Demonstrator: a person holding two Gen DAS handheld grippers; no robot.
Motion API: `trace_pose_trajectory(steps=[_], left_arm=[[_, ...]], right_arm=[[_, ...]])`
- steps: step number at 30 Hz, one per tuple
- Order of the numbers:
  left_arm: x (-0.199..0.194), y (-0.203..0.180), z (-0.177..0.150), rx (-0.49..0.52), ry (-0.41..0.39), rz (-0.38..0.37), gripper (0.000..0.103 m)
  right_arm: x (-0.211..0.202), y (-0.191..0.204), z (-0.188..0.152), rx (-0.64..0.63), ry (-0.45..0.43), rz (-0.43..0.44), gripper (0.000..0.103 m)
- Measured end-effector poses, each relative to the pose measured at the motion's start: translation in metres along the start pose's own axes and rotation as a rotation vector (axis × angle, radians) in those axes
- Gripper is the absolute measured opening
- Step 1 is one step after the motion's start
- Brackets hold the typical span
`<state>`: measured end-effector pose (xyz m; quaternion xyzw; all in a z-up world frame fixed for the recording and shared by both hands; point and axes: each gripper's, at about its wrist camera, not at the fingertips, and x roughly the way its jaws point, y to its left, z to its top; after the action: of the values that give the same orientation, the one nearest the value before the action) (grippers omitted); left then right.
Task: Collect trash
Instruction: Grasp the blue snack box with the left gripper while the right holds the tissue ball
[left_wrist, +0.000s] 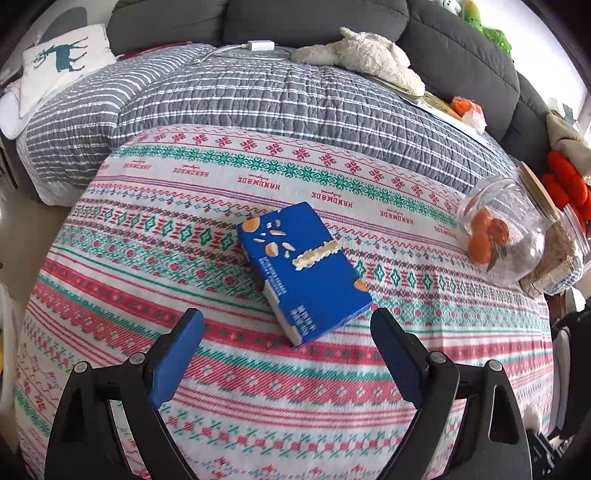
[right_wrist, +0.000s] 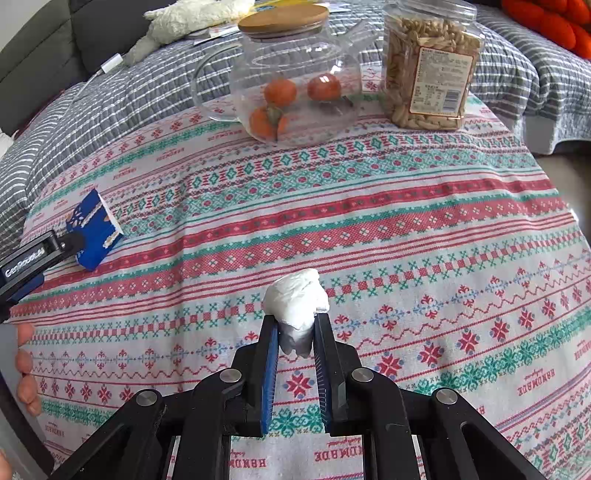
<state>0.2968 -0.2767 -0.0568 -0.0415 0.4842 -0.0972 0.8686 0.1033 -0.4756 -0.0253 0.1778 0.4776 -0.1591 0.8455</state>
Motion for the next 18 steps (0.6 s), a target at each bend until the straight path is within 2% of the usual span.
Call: trace_pose_trajectory(steps=[4, 6, 7, 8, 9, 10, 14, 18], left_arm=[[0.021, -0.019, 0.008, -0.021, 0.0, 0.059, 0.093], [0.029, -0.024, 0.009, -0.022, 0.012, 0.119, 0.093], [0.031, -0.024, 0.009, -0.023, 0.019, 0.141, 0.091], [0.032, -0.023, 0.007, -0.024, 0.025, 0.145, 0.08], [0.033, -0.021, 0.005, -0.022, 0.033, 0.138, 0.07], [0.032, -0.019, 0.003, -0.008, 0.042, 0.137, 0.065], [0.02, -0.005, -0.012, 0.067, 0.052, 0.073, 0.065], [0.0, 0.021, -0.026, 0.093, 0.06, 0.044, 0.065]], right_arm=[[0.004, -0.006, 0.005, 0.007, 0.004, 0.006, 0.017], [0.006, -0.006, 0.008, 0.003, 0.005, 0.005, 0.017], [0.007, -0.006, 0.008, 0.003, 0.007, 0.004, 0.017], [0.008, -0.006, 0.008, 0.003, 0.008, 0.003, 0.017], [0.008, -0.006, 0.008, 0.004, 0.01, 0.003, 0.017], [0.008, -0.006, 0.009, 0.003, 0.01, 0.004, 0.017], [0.003, 0.0, 0.007, -0.012, 0.003, 0.009, 0.017], [-0.007, 0.009, 0.001, -0.025, -0.008, 0.008, 0.017]])
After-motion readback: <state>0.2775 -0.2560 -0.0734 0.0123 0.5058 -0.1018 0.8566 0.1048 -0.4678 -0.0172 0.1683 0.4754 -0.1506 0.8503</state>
